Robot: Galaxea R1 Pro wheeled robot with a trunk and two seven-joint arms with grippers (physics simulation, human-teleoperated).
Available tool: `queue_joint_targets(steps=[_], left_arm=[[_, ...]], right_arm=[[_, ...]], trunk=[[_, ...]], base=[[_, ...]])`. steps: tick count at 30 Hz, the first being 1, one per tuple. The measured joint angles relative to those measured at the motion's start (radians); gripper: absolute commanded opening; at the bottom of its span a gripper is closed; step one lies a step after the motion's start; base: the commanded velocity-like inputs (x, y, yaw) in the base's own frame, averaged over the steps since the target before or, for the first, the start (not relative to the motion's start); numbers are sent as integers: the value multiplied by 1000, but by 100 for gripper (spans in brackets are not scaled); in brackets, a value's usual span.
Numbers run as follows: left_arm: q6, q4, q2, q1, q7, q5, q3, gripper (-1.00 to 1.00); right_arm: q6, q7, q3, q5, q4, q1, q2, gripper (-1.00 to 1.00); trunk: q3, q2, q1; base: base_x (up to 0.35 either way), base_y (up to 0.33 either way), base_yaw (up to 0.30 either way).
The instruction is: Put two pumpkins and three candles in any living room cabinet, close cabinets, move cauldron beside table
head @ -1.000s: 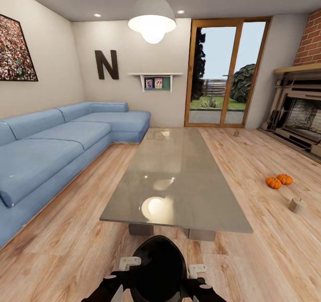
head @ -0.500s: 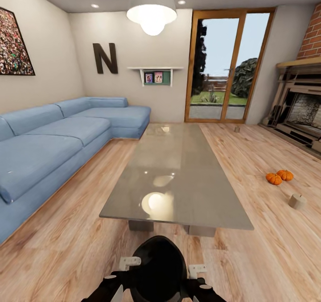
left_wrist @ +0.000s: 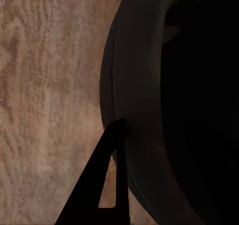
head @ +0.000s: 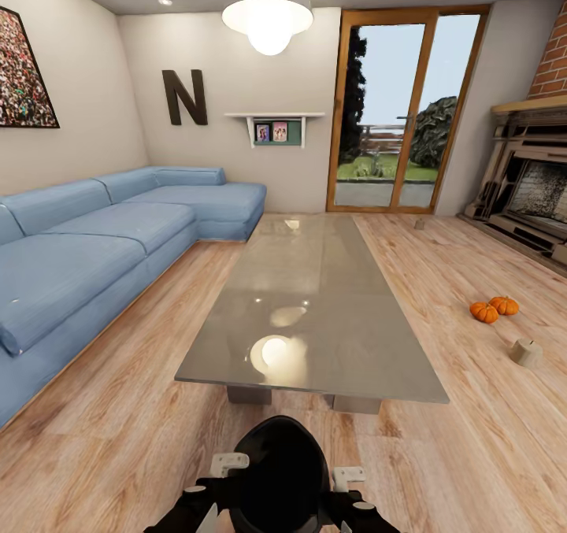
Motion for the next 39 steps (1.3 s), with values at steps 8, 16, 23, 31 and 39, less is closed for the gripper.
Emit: queue_joint_targets(steps=[8, 16, 23, 31, 39], left_arm=[[-50, -1, 0, 2, 0, 6, 0, 100], [-52, -1, 0, 2, 0, 6, 0, 100], [-52, -1, 0, 2, 2, 6, 0, 100], [-48, -7, 2, 2, 5, 5, 5, 100], [-41, -14, 3, 1, 9, 51, 6, 100]], right_arm=[[0, 2, 1, -3, -1, 0, 0, 100], [0, 2, 1, -3, -1, 0, 0, 100], [0, 1, 0, -1, 0, 0, 0, 100], [0, 1, 0, -1, 0, 0, 0, 100], [0, 1, 0, -1, 0, 0, 0, 100]], trunk=[[0, 0, 0], [0, 0, 0], [19, 1, -2], [50, 3, -6], [81, 5, -10]], base=[[0, 0, 0], [0, 0, 0], [0, 0, 0], [0, 0, 0], [0, 0, 0]])
